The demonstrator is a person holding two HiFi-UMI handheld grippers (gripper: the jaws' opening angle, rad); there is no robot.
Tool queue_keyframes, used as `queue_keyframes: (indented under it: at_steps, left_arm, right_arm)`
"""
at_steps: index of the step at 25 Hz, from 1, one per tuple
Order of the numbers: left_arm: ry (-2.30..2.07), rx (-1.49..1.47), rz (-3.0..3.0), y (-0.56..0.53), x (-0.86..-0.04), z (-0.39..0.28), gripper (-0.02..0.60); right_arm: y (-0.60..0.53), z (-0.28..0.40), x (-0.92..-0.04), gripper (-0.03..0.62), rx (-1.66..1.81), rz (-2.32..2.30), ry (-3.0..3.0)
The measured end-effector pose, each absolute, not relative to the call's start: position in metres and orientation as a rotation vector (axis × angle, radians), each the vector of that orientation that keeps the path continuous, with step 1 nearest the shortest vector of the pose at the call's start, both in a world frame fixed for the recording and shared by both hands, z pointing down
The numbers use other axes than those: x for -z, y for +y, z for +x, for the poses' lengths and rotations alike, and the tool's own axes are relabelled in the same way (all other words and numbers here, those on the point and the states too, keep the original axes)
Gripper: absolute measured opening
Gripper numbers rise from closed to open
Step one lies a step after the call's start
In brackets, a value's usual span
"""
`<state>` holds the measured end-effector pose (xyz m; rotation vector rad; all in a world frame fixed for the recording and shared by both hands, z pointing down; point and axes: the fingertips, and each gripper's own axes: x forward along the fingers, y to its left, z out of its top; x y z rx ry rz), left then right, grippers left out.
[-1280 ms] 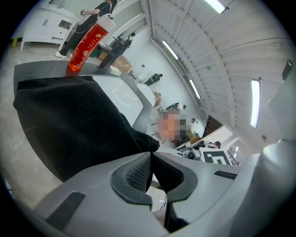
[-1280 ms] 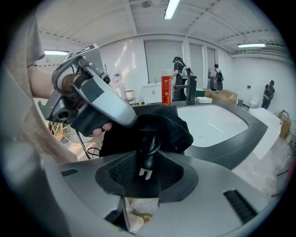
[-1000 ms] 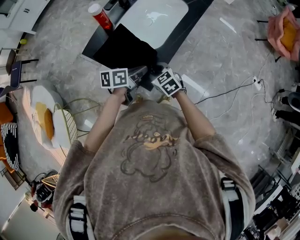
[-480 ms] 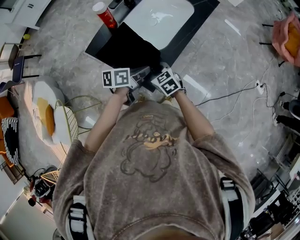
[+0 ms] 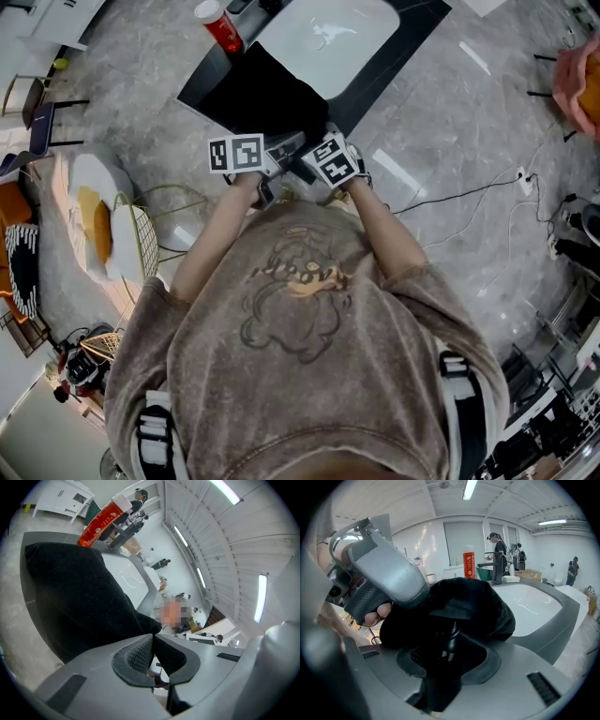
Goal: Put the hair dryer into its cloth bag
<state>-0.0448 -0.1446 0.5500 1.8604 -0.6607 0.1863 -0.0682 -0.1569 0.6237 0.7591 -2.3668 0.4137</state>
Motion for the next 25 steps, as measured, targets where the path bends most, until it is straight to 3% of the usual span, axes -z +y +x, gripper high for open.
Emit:
queue_keyframes:
  at_steps: [17,25]
  left_arm:
    - [-0.664,-0.174,1.850,-0.144,-0.550,-0.048,0.031]
    - [-0.658,-0.209,1.874,-0.144,-0.557,-0.049,0.031]
  right_arm:
    - [-0.152,-0.067,-0.634,0.153,-0.441,0.775,-2.328]
    - [-0.140,-0.034,-0.624,0.163,-0.439,0.841,-2.311]
